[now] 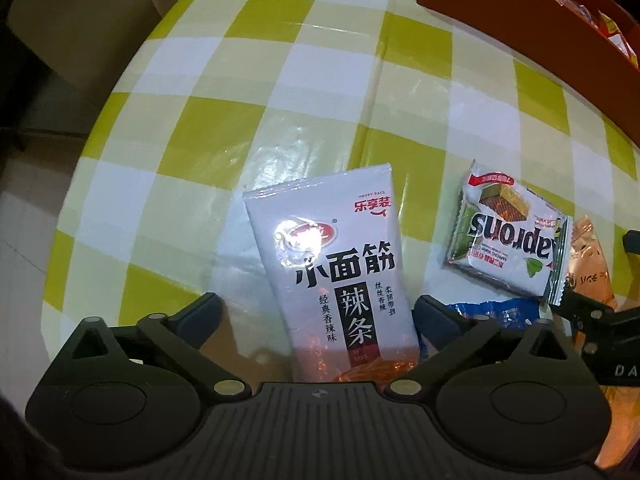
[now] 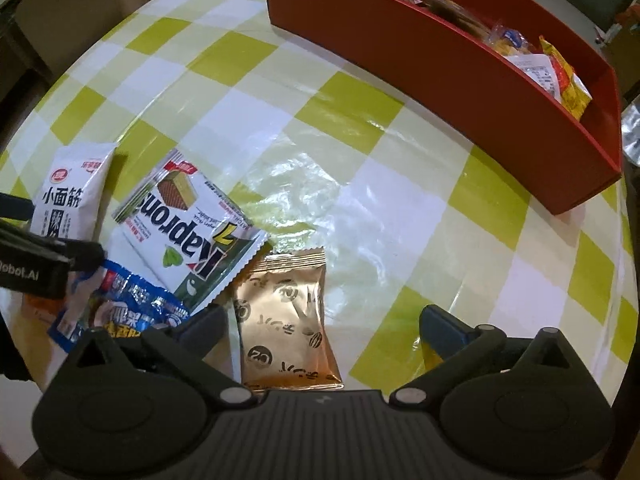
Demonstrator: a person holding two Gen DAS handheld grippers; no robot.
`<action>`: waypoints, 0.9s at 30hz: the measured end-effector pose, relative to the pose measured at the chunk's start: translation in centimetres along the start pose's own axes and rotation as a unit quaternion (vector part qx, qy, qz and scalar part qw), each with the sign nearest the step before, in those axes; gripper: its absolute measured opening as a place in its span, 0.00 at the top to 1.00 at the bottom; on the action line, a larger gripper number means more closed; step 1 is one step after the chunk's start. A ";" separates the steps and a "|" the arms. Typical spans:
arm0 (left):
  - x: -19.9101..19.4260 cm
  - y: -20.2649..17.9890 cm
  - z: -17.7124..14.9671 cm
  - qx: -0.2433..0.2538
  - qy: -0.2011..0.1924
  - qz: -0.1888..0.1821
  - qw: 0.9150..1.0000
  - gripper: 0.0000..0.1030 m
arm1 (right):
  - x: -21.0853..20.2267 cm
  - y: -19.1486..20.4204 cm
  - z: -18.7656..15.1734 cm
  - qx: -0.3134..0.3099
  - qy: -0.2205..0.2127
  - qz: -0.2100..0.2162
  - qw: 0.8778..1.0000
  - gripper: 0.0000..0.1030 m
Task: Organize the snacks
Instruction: 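Move both grippers to the loose snacks beside the tray, then grasp the white gluten strip bag with the left gripper while the right grasps the gold cookie packet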
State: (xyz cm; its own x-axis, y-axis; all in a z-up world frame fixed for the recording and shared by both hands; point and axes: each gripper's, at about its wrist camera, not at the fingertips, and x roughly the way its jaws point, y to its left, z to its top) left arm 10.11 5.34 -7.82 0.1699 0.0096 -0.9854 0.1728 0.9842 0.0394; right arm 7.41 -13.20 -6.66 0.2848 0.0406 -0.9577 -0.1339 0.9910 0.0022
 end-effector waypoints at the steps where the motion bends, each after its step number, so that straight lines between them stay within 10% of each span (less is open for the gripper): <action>1: 0.0 0.1 -0.1 0.001 0.000 0.000 1.000 0.00 | 0.0 -0.1 0.0 0.001 -0.001 0.001 1.000 0.00; 14: -0.4 -1.7 -1.3 0.003 -0.042 0.000 0.999 0.00 | -0.5 0.3 -1.0 0.019 -0.014 -0.007 1.000 0.00; 22: -0.8 -1.3 -2.5 -0.013 -0.030 -0.005 0.999 0.00 | -2.4 0.9 -2.3 -0.003 -0.025 0.007 1.000 0.51; 25: -1.4 -1.8 -3.0 0.000 -0.037 -0.005 0.999 0.09 | -2.7 0.7 -2.7 -0.007 -0.022 0.003 1.000 0.53; 27: -2.2 -2.4 -3.0 0.014 -0.052 -0.007 0.999 0.35 | -3.0 0.2 -2.9 0.000 -0.022 0.002 1.000 0.53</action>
State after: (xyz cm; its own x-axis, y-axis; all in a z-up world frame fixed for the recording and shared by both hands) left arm 6.37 3.52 -6.25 0.2672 -0.0235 -0.9634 0.2030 0.9786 0.0324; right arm 3.81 -13.50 -4.61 0.3261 0.0508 -0.9440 -0.1345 0.9909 0.0068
